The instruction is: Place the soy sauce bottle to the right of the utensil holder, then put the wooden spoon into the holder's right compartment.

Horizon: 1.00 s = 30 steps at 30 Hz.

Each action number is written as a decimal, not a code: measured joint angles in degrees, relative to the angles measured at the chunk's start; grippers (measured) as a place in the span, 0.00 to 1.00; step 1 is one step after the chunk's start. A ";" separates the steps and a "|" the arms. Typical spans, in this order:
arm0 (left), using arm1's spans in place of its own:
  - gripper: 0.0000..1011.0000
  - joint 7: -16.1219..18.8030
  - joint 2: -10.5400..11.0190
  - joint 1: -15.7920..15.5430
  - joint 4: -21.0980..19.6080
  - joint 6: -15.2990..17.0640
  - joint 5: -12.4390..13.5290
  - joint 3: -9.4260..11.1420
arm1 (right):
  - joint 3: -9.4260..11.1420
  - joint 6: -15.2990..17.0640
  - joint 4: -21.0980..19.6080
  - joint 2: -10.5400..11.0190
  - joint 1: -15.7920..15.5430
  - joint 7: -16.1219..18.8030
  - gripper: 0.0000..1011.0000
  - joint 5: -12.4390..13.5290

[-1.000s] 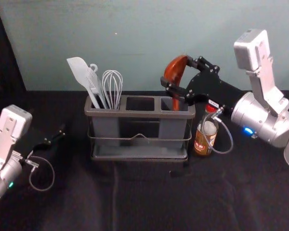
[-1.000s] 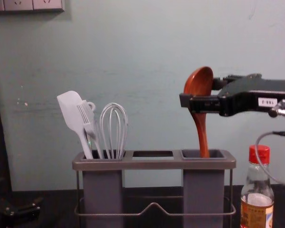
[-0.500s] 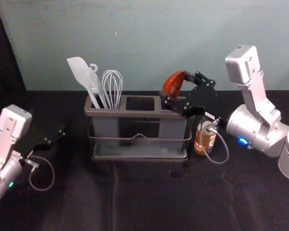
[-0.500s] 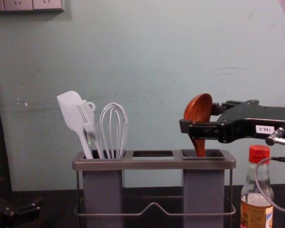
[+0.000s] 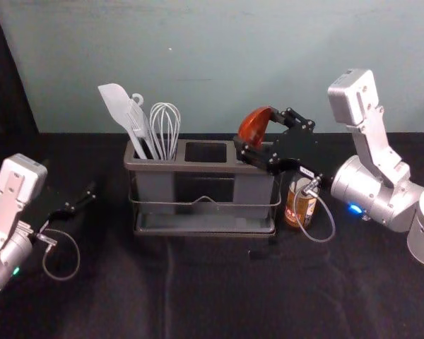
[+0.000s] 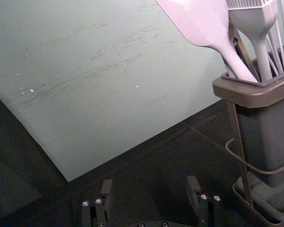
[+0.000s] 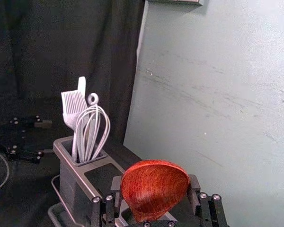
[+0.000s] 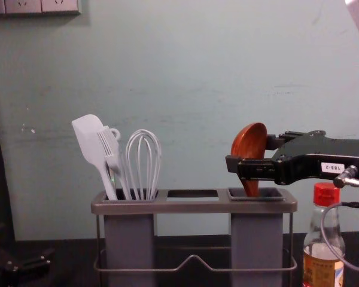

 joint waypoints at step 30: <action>1.00 0.00 0.00 0.00 0.00 0.00 0.00 0.00 | -0.15 -0.33 -0.70 -0.27 -0.86 -1.20 0.99 -1.42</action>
